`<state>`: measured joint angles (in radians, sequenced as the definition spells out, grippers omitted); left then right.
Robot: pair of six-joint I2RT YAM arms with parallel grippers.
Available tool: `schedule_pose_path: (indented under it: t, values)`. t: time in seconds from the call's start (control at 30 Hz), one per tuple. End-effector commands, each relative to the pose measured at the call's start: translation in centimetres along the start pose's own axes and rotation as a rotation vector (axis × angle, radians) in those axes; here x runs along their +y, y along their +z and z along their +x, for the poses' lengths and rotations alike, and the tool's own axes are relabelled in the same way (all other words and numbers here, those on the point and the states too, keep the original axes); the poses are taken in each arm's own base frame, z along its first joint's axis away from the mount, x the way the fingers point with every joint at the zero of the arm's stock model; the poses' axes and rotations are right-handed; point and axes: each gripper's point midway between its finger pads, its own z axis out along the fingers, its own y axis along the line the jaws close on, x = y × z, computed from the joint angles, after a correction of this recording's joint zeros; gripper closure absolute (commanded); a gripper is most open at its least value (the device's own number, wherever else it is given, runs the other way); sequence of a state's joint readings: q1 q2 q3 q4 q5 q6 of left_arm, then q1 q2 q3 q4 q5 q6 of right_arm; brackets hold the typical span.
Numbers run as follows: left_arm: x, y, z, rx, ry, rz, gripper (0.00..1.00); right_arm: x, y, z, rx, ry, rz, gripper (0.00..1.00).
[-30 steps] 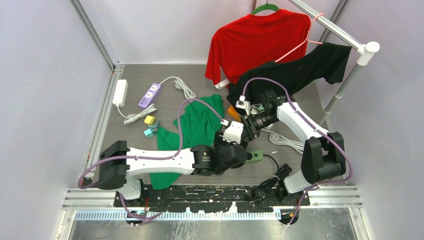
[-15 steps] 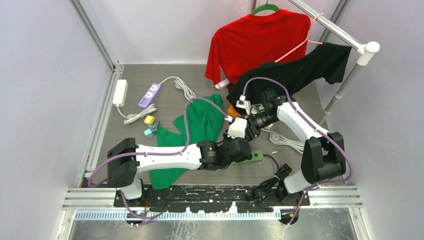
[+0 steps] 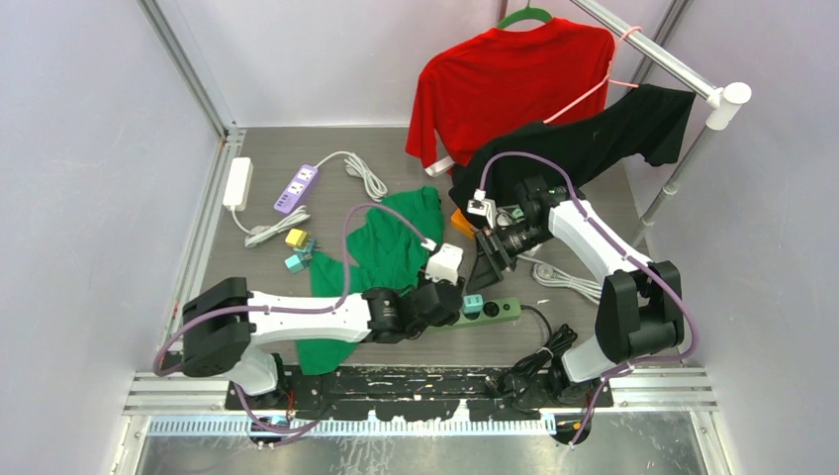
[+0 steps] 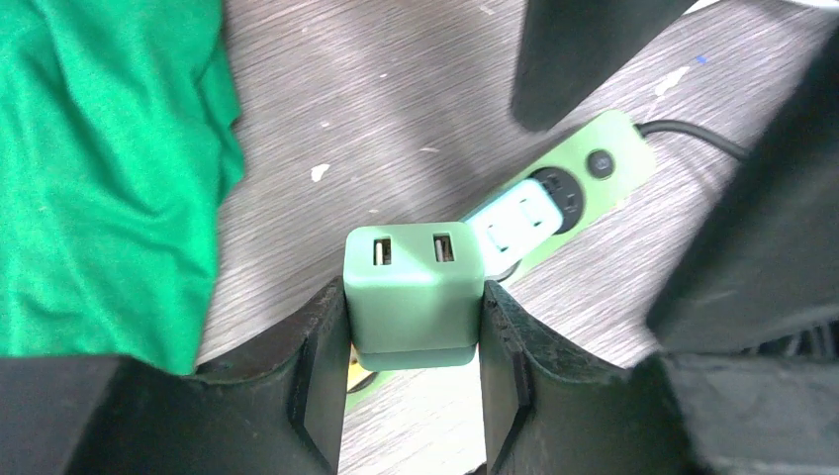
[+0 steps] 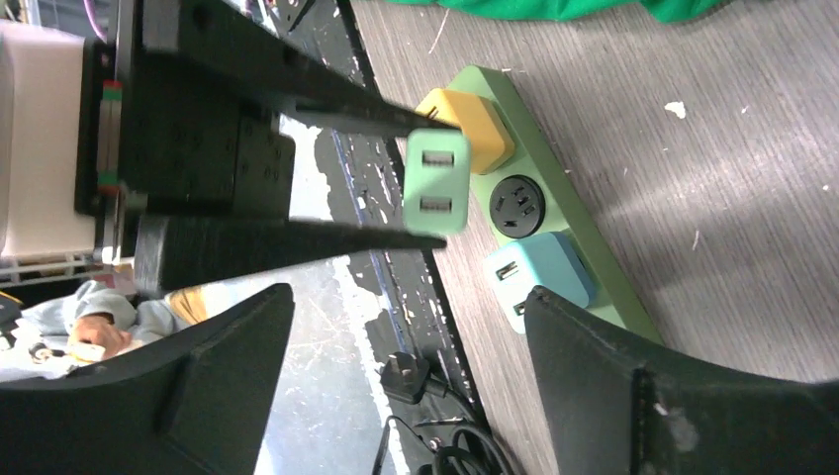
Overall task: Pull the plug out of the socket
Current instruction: Place the plug at the center of the board.
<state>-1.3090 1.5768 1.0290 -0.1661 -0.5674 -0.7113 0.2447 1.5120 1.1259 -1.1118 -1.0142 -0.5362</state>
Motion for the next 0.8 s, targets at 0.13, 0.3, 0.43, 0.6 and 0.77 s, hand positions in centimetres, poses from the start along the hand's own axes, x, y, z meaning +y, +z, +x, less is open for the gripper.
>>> schedule_pose_path:
  t: [0.13,0.3,0.43,0.6,0.77]
  values:
    - [3.9,-2.1,-3.9,-0.154,-0.085,0.007,0.96,1.2,-0.5,-0.8,-0.021,-0.055,-0.022,0.00]
    - [9.2,-3.0,-3.8,-0.144,-0.135,-0.061,0.96,1.2,-0.6,-0.8,-0.021,-0.059,-0.018,0.00]
    - [13.3,-4.1,-4.2,-0.165,-0.202,-0.098,0.95,1.1,-0.6,-0.8,-0.020,-0.061,-0.015,0.00]
    - [19.1,-5.1,-3.9,-0.192,-0.298,-0.186,0.96,1.0,-0.5,-0.8,-0.017,-0.057,-0.013,0.00]
    - [22.6,-6.1,-3.8,-0.215,-0.388,-0.172,0.96,0.8,-0.5,-0.8,-0.014,-0.055,-0.008,0.00]
